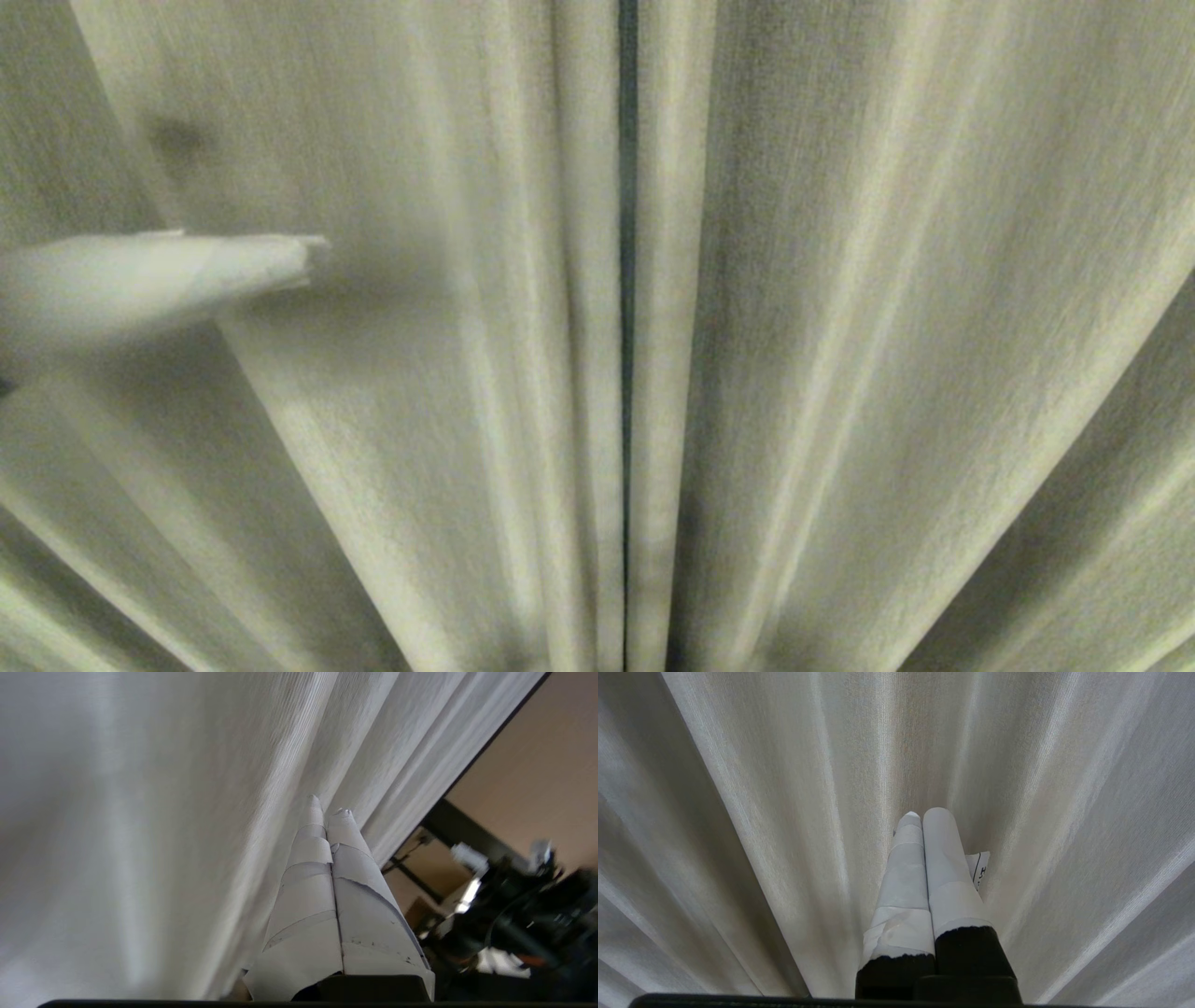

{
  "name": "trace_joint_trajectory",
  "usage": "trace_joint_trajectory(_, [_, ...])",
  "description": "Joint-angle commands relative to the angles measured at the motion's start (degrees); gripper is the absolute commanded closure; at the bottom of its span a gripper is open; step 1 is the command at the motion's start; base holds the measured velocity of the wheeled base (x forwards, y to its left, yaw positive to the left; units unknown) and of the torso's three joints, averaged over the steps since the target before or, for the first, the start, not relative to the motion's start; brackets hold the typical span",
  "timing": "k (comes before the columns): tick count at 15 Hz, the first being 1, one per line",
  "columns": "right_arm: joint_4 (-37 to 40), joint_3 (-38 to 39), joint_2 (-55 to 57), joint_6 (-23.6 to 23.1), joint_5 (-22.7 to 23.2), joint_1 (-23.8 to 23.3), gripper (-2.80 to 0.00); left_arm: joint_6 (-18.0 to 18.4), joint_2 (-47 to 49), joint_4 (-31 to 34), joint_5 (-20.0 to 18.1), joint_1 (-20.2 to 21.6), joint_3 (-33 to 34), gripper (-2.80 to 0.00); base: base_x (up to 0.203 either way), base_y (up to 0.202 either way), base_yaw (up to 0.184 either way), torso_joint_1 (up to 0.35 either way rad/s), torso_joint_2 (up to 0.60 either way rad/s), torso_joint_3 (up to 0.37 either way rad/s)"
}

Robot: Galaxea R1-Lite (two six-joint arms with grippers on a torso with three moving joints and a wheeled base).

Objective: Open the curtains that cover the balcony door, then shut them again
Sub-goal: Pull the outer curtains open on both sides

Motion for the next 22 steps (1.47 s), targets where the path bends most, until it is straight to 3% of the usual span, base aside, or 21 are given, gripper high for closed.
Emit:
trace_joint_trajectory(1, [-0.01,0.0,-0.02,-0.05,0.02,0.06,0.0,-2.09,5.1,0.17,3.49,-5.11,-3.47,-2.8,0.0,0.0,0.0,0.0,0.0,0.0])
trace_joint_trajectory(7, [-0.01,0.0,-0.02,-0.05,0.02,0.06,0.0,-4.73,6.52,1.05,4.57,-6.18,-5.92,-2.8,0.0,0.0,0.0,0.0,0.0,0.0])
trace_joint_trajectory(10, [-0.01,0.0,-0.02,-0.05,0.02,0.02,0.0,-4.86,8.12,7.44,5.34,-5.92,-9.06,-2.8,0.0,0.0,0.0,0.0,0.0,0.0])
trace_joint_trajectory(17, [-0.01,0.0,-0.02,-0.05,0.02,0.06,0.0,-4.65,17.69,9.42,13.57,-6.3,-19.35,-2.8,0.0,0.0,0.0,0.0,0.0,0.0])
trace_joint_trajectory(22, [-0.01,0.0,-0.02,-0.05,0.02,0.06,0.0,-4.71,21.78,9.42,15.62,-9.35,-25.28,-2.8,0.0,0.0,0.0,0.0,0.0,0.0])
